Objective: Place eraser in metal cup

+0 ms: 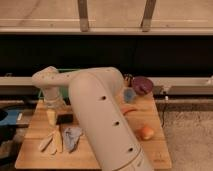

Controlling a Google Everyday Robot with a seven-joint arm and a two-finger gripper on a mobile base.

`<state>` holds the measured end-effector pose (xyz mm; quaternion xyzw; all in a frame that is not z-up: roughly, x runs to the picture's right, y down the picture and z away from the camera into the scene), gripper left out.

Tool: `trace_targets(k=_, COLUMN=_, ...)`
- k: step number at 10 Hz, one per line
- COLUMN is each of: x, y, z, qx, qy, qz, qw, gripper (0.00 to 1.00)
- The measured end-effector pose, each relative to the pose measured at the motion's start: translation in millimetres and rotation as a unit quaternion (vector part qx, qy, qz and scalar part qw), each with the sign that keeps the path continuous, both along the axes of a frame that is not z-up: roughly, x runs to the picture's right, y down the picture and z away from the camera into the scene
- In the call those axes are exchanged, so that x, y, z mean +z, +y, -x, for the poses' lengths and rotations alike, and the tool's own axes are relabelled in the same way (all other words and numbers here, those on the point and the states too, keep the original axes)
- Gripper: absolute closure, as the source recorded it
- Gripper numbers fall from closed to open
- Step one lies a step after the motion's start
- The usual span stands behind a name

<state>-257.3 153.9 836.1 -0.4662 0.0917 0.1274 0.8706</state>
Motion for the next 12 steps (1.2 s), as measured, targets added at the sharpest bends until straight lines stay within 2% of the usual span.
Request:
trace_targets(k=10, x=14.5, y=5, z=13, qx=-0.004, qy=0.002, qz=0.001, qw=1.0000, gripper=0.20)
trace_targets(k=12, x=14.8, y=8, z=20, qx=-0.002, qy=-0.009, qz=0.008, qw=0.9999, gripper=0.20)
